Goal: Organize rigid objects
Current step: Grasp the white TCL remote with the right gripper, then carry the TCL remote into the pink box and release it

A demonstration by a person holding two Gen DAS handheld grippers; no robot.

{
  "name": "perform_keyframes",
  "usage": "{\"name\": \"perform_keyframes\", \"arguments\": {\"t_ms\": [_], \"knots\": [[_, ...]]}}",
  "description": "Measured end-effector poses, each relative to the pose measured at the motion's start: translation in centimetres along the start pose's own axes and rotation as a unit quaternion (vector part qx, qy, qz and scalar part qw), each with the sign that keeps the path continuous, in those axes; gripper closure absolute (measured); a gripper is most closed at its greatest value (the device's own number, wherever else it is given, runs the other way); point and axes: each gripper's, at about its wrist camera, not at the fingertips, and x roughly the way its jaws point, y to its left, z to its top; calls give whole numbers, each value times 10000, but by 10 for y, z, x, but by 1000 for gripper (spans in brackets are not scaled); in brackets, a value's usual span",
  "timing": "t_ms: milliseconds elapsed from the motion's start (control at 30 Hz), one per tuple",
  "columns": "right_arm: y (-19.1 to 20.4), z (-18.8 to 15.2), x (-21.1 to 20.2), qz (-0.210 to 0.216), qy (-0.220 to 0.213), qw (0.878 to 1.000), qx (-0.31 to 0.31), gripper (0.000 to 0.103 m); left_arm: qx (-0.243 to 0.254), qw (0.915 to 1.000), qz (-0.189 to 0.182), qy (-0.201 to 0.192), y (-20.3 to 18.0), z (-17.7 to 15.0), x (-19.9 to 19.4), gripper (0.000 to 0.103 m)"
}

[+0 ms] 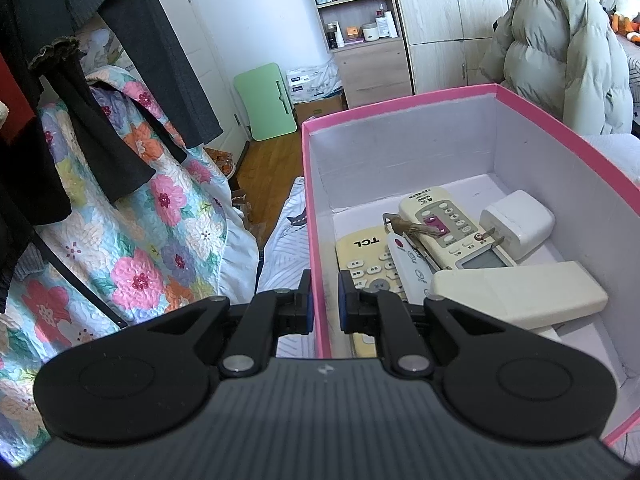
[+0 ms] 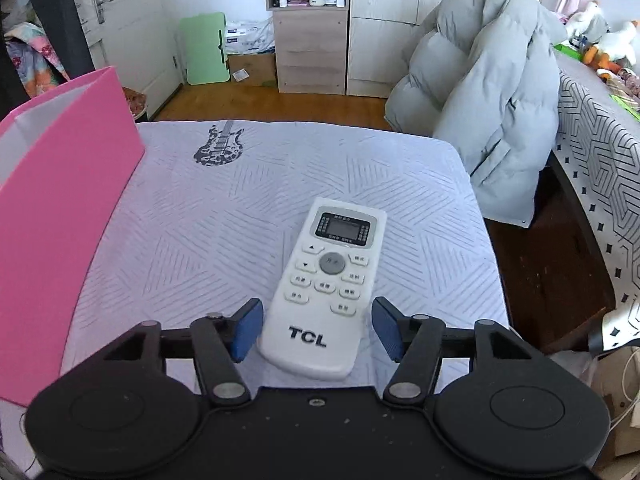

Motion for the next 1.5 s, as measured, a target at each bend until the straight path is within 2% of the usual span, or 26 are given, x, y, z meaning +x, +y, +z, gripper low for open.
{"name": "perform_keyframes", "arguments": {"t_ms": [133,500,700,933,1133,1333,1500], "knots": [[-7,3,14,-14,62,9999,143,35,-34,10000,-49,-10,2,0,1,93],[-11,10,26,-104,-445,9988,158,39,-23,10000,-37,-9,1,-1,1,93],[-2,1,2,67,-935,9955,161,41,-36,10000,6,0,0,0,2,93],[19,-7,-38,460,-1418,9888,22,42,-38,10000,10,-2,-2,-1,1,93],[38,3,-74,803,-1935,9776,-193,42,-37,10000,7,-2,-2,-1,1,93],[69,28,-112,1316,-2478,9574,-683,42,-33,10000,12,3,-2,-1,1,93],[108,52,-126,2038,-2515,9389,-1170,42,-30,10000,9,-6,-2,-1,1,93]]}}
